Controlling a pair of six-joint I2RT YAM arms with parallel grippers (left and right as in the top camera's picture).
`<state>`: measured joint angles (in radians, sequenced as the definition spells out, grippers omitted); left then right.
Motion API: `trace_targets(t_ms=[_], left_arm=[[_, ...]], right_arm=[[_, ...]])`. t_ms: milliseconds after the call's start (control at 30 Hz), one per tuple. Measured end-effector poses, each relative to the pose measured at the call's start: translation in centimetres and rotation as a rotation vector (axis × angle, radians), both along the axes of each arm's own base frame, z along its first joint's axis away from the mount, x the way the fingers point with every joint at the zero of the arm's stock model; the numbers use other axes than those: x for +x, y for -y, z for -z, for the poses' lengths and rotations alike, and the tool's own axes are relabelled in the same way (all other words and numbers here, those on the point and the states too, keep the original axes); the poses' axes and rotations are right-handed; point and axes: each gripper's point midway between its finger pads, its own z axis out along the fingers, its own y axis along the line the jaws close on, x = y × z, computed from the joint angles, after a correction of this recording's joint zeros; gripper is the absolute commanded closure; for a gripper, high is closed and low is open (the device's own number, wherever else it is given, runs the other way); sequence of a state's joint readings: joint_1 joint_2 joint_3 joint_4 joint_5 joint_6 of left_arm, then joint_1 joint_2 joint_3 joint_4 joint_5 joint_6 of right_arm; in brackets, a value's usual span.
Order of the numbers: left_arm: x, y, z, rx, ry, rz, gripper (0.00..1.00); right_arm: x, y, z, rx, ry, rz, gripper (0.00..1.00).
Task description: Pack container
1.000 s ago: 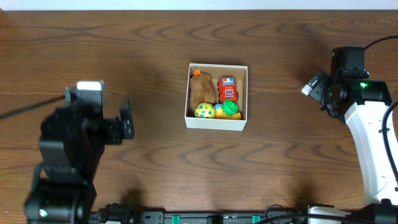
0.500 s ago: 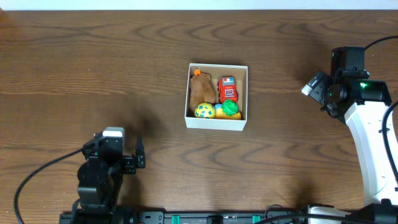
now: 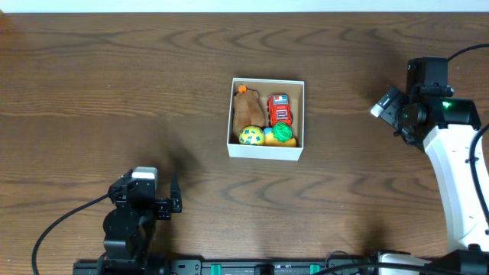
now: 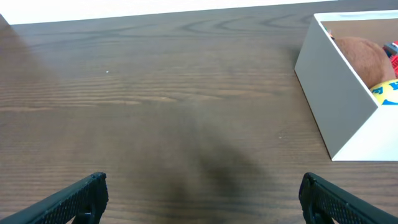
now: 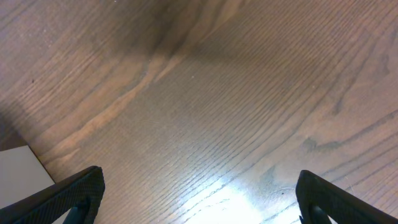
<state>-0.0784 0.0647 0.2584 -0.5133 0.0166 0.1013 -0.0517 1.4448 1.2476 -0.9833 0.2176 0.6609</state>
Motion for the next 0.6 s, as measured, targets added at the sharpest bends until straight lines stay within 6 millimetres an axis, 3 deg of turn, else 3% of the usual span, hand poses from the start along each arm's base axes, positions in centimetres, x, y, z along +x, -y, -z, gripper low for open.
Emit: trace_targets(t_ms=[300,600], left_arm=[[0.0,0.0,0.6,0.001,-0.011,0.000,0.02],[-0.2,0.0,4.7,0.007,-0.104,0.003,0.02]], right_arm=[[0.0,0.0,0.0,0.000,0.000,0.000,0.01],[0.0,0.0,0.0,0.000,-0.001,0.000,0.01]])
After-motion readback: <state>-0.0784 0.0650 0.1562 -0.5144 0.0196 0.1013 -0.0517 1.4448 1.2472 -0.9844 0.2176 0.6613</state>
